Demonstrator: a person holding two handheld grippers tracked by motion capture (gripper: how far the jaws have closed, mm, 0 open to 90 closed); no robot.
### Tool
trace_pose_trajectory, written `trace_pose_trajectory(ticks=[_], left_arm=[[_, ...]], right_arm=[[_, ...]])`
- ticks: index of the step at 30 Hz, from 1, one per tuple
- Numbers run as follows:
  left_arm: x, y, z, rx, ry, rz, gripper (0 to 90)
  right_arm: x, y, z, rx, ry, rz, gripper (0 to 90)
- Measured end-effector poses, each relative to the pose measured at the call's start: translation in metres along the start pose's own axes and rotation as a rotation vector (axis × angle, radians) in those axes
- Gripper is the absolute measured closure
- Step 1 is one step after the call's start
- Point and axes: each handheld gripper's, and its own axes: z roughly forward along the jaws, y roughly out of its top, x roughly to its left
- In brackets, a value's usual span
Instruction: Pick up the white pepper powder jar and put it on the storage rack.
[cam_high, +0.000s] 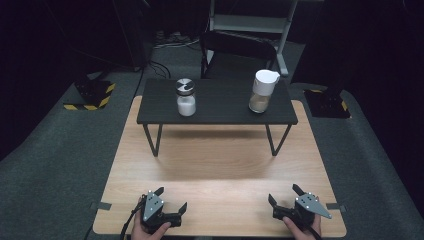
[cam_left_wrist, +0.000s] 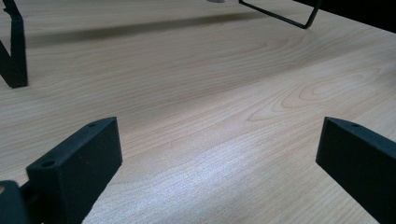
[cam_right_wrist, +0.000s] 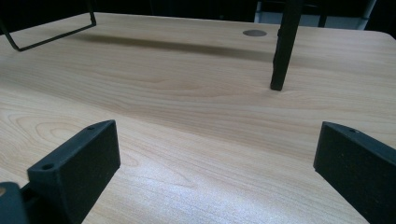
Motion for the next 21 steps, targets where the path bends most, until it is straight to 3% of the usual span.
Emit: trace_pose_trajectory(ticks=[5,12,14,16,21], left_arm=[[0.001,-0.002,-0.001,-0.008,0.004,-0.017,0.6],[0.000,-0.001,-0.001,-0.001,0.003,-0.023,0.7],[0.004,-0.005,0.002,0.026,-0.031,-0.038,0.7],[0.005,-0.002,0.009,0.088,-0.050,-0.034,0.8],[0.003,-0.002,0.010,0.092,-0.053,-0.023,0.9]], right_arm=[[0.001,0.000,0.000,-0.001,0.013,-0.035,0.4],[-0.001,0.000,0.000,-0.002,0.019,-0.021,0.3],[-0.001,0.000,-0.001,-0.003,0.022,-0.032,0.3],[0.000,0.000,0.000,0.000,0.027,-0.044,0.3],[0.001,0.001,0.000,0.004,0.038,-0.068,0.4]])
